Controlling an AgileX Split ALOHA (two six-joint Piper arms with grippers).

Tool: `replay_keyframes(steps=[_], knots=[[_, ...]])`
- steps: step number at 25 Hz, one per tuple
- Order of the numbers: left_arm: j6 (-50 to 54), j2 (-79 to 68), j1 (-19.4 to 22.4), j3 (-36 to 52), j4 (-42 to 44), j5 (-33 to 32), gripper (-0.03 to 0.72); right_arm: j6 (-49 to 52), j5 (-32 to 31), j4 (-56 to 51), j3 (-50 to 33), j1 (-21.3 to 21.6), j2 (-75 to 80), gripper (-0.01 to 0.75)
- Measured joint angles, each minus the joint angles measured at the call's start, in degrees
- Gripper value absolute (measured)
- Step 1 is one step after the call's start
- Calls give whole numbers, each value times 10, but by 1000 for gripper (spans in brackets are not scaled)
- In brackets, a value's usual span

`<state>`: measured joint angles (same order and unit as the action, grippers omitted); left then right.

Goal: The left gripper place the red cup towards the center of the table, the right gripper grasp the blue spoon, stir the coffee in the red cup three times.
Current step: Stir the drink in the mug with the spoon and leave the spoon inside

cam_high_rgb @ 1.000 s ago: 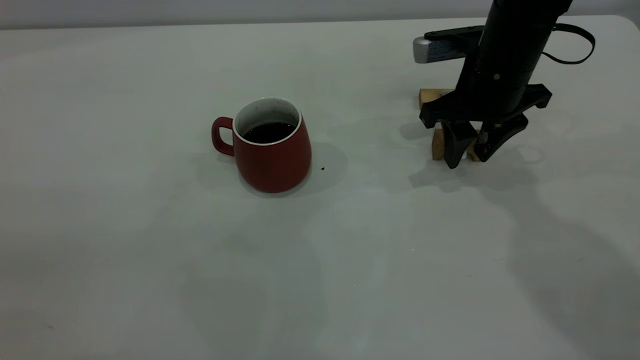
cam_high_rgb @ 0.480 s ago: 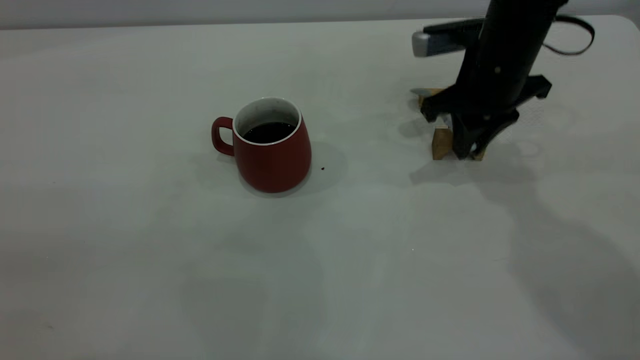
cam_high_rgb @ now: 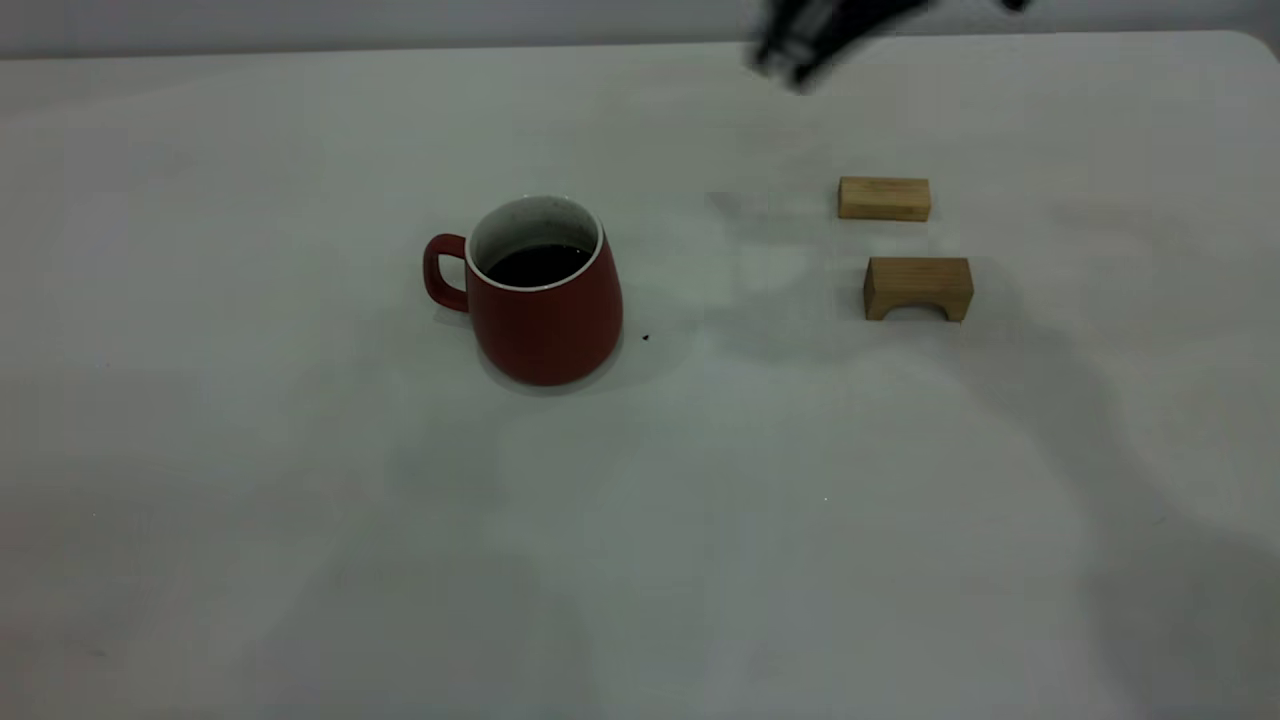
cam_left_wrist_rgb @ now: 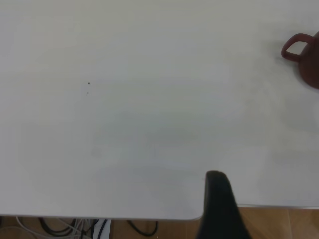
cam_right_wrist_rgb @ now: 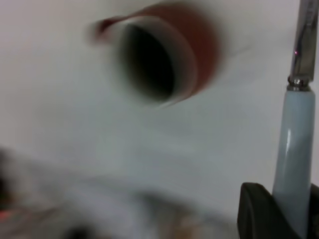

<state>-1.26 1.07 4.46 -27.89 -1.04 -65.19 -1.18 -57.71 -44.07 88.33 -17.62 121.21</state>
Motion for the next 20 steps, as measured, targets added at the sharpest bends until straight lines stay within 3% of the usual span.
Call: replay_keyframes(steps=[4, 7, 15, 20], knots=[[0, 0, 0, 0, 0, 0, 560, 39, -77, -196, 0, -2, 0, 151], [0, 0, 0, 0, 0, 0, 560, 93, -92, -273, 0, -5, 0, 151], [0, 0, 0, 0, 0, 0, 560, 471, -46, -317, 0, -53, 0, 151], [0, 0, 0, 0, 0, 0, 560, 519, -33, -374, 0, -82, 31, 151]])
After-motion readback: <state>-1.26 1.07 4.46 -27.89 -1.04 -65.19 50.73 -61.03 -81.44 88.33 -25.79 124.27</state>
